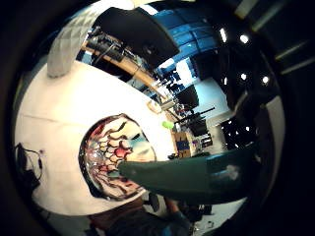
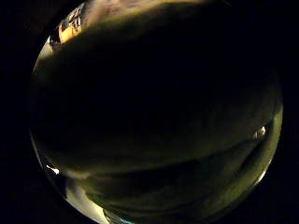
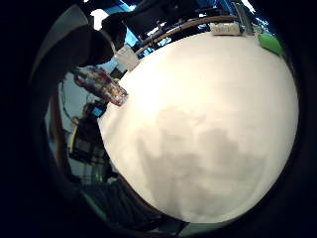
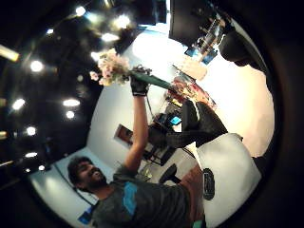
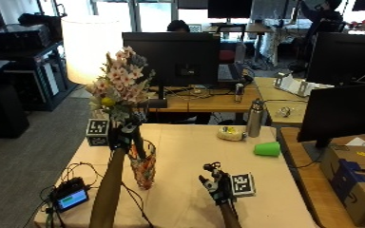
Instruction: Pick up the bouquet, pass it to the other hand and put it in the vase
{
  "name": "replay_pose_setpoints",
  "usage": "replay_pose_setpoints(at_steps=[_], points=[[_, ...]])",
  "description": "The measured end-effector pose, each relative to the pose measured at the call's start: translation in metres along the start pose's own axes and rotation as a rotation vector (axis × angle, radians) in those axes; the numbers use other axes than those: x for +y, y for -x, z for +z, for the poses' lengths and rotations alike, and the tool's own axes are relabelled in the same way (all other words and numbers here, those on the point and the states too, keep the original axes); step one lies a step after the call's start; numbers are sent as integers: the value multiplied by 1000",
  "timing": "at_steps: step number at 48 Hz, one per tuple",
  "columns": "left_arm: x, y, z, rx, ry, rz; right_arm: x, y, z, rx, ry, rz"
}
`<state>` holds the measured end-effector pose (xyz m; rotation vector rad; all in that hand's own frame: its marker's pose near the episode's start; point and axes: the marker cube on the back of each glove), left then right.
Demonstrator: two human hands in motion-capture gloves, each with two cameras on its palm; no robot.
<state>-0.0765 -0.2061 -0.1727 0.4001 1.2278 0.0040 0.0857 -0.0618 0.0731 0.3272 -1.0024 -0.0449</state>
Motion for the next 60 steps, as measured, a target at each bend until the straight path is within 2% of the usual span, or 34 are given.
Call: replay_pose_setpoints(at_steps=[2,6,11,17,23,30,38,44,48,50,54,60], points=[[3,18,0,18,-1,-71,0,-1,0,-1,-6,1],[10,43,-2,0,-13,-108,0,-1,0,-14,-8,13],[19,68,-5,-65,-13,-126,-1,2,0,-1,4,0],[30,90,-10,-153,31,-108,-3,7,1,-3,4,-12],[49,113,-16,-275,46,-167,-5,13,2,23,7,-47],[63,144,-25,-190,66,-225,-5,18,7,22,21,-50],[76,167,-45,-265,118,-272,-7,23,11,29,23,-41],[82,165,-61,-160,100,-237,-10,27,15,-12,36,-69],[78,171,-72,-67,66,-284,-11,34,16,-32,35,-116],[80,165,-73,-41,60,-253,-11,29,17,20,34,-88],[91,135,-69,-35,71,-107,-11,26,20,8,37,-63],[98,115,-65,-52,84,-26,-12,44,25,-155,43,-137]])
